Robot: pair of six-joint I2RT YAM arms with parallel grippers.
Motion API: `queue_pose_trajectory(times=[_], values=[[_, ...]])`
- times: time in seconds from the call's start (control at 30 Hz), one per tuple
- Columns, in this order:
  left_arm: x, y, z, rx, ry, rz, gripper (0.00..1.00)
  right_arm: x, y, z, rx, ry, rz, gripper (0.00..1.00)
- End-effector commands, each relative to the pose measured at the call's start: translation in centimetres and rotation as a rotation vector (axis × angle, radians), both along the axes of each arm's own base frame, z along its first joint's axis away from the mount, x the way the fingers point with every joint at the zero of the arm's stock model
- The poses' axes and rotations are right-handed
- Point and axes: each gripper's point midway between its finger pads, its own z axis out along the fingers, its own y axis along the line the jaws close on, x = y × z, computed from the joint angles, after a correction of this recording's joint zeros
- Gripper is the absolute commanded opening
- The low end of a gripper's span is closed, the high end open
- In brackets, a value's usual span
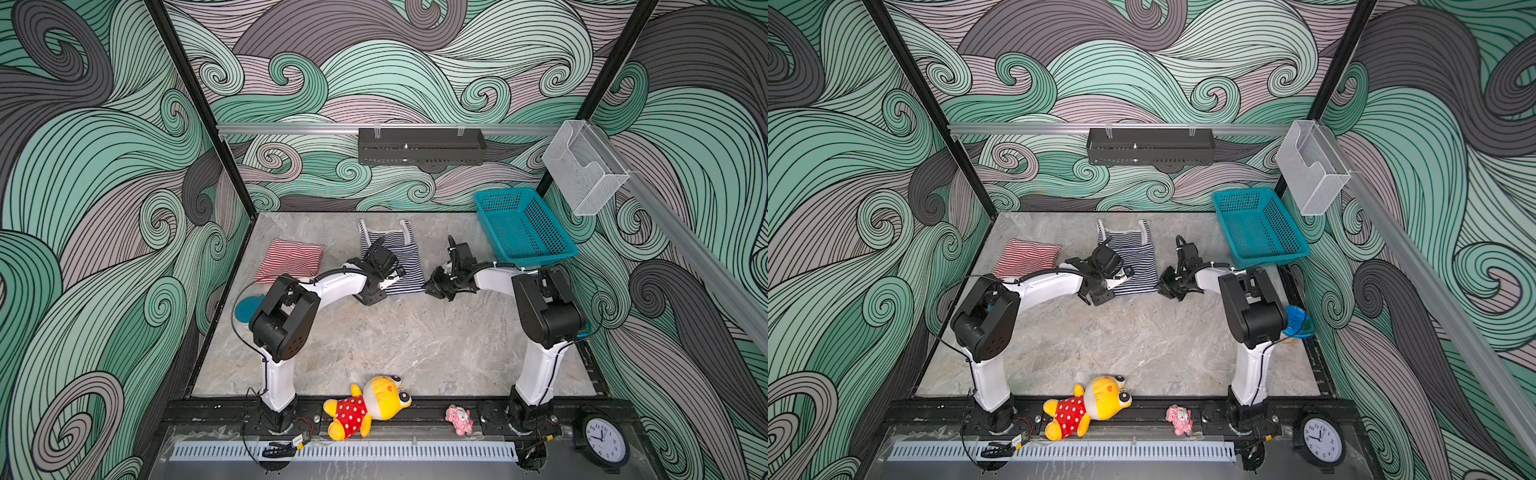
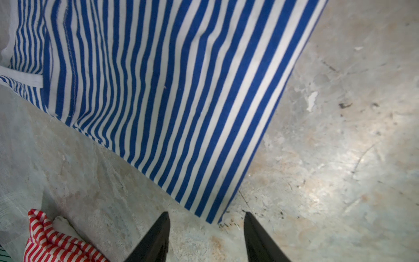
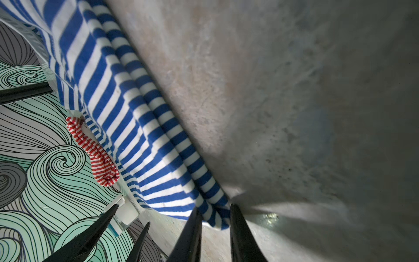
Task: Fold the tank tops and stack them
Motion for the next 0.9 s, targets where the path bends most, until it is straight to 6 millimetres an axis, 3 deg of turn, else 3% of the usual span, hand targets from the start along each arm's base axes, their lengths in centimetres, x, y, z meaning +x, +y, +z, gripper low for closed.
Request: queue_pose_trajectory(times=[0.0,0.37,0.6,0.87], values=[[-0.7,0.0,0.1,-0.003,0.026,-0.013,0.56,-0.1,-0.3,-1.0,-0.042,0.029,-0.006,0.21],[-0.5,-0.3,-0.9,0.015,0.048,-0.026,0.56,0.8,0.3,1.0,-0.034,-0.013,0.016,0.03],[-0.4,-0.3,-2.3,0.046,0.083,-0.042,0.5,0.9,0.4,2.3,-0.03,-0.028,0.021,0.0],[0.1,1.2,-3.0,0.033,0.115,0.002,0.43,1.2,0.5,3.3,-0.026,-0.044,0.024,0.0]])
